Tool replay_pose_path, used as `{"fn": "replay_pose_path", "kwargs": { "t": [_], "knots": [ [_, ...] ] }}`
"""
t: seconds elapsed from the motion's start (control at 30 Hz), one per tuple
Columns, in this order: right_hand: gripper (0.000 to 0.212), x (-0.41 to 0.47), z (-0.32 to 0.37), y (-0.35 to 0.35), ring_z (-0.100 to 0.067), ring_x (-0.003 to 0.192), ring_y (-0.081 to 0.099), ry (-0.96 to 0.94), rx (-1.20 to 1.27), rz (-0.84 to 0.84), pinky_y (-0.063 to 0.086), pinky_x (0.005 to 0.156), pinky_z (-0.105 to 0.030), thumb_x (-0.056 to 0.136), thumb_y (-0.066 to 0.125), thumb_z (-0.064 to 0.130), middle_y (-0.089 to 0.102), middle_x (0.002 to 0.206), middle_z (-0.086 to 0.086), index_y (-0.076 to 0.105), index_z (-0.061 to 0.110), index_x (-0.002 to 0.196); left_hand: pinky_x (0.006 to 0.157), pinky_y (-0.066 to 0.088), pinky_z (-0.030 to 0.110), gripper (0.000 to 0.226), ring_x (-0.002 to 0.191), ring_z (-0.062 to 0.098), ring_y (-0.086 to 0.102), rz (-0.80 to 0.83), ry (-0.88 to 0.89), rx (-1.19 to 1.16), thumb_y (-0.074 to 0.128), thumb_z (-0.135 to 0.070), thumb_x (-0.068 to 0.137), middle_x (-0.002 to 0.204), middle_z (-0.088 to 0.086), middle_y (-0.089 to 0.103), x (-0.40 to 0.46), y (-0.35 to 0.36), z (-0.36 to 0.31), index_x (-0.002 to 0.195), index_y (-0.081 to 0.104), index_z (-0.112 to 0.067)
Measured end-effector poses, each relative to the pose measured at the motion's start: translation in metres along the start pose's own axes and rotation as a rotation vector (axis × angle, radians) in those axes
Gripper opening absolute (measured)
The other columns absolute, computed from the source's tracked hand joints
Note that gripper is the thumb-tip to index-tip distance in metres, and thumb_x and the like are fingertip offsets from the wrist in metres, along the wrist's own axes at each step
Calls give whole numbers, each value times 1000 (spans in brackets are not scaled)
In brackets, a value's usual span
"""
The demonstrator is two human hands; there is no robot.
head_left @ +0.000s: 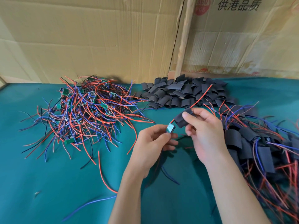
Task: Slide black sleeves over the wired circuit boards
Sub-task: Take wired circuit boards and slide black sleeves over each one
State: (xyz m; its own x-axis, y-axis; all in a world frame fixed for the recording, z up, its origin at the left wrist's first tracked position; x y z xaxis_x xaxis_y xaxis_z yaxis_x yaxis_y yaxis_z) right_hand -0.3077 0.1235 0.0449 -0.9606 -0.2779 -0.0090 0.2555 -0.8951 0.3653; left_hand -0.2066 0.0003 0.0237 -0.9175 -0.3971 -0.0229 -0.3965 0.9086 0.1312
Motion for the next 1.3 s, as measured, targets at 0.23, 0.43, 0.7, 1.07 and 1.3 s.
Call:
{"fn": "replay_pose_path", "kwargs": {
  "t": [0.23,0.43,0.7,1.07,1.3],
  "knots": [
    [6,0,-1,6,-12,52,50,-53,-193,98,40,48,-23,90,72,4,67,70,-4,68,8,88,55,48,19,29,66,12,68,-11,50,112,56,4,98,84,6,77,2,-4,-1,105,75,-17],
    [15,-2,3,8,-12,57,58,-107,-275,145,46,50,-21,78,76,23,70,70,-3,71,11,86,53,46,18,30,65,10,68,-11,97,127,58,0,99,80,0,74,1,-2,-6,100,75,-25],
    [7,-4,-7,16,-13,57,58,-46,-278,180,47,51,-23,88,76,8,69,72,-4,70,7,91,55,52,21,13,71,22,72,-222,133,76,75,0,86,80,6,76,3,-19,-7,87,72,-12],
    [7,-13,-6,28,-15,59,55,71,-156,289,46,56,-25,88,73,8,73,96,-27,71,10,95,47,50,21,13,56,16,68,-191,111,68,70,-7,92,65,6,71,4,-15,-6,80,70,-6],
    [24,-13,1,27,-15,60,54,55,-49,316,45,56,-22,74,79,23,73,90,-18,73,10,94,49,50,18,11,58,18,70,7,-66,-322,59,-6,98,71,11,70,0,1,-4,107,64,-2]
  ]
}}
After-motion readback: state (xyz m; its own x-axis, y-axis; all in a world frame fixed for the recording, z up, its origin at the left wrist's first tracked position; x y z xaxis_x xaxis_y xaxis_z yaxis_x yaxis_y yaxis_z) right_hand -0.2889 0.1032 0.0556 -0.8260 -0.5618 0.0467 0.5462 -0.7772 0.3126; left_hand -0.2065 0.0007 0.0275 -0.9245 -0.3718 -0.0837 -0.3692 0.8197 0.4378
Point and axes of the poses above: each hand's wrist, its own x-axis towards the middle knuckle, its own y-axis out of the palm, z = x × y, the point moved 8 cm from there along x, towards the middle knuckle
